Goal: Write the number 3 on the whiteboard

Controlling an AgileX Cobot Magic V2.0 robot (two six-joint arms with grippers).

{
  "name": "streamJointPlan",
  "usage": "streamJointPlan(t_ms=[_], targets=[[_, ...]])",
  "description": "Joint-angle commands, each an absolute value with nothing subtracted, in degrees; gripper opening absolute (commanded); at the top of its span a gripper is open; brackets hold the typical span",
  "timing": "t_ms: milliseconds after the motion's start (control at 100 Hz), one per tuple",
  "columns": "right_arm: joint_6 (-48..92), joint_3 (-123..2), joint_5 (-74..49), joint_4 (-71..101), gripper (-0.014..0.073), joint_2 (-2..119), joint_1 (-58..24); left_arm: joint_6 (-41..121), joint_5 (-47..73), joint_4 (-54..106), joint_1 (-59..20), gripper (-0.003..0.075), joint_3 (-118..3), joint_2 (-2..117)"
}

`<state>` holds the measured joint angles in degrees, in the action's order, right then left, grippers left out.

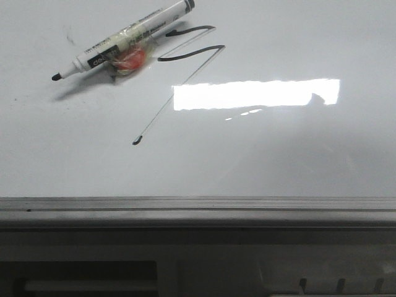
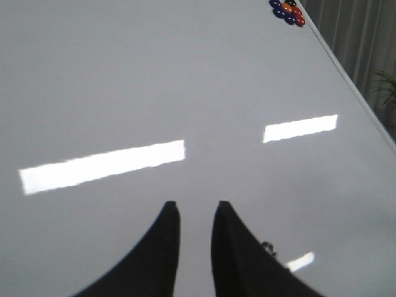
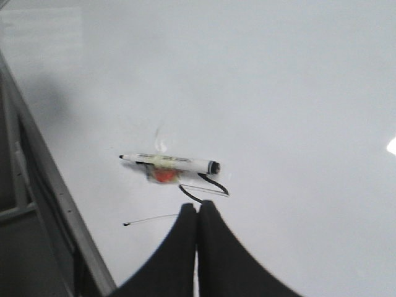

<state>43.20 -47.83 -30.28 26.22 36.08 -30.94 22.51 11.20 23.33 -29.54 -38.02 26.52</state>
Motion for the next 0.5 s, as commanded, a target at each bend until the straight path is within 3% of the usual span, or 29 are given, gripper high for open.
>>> streamJointPlan(t_ms=[0,280,490], targets=[[42.32,-40.49,-15.83,26.16,-0.0058,30.66,-30.64,22.36,17.63,16.44,-26.10,-0.0021,-37.31,19.36],[42.32,-14.20,12.10,26.26,-0.0061,17.82,-30.64,22.29,26.00,13.06,-15.18,-0.0021,-30.40,7.16],[42.32,-11.89,13.02,28.04,-0.0061,15.69,-30.64,22.29,25.99,13.01,-13.03,-0.0021,-28.61,5.99]])
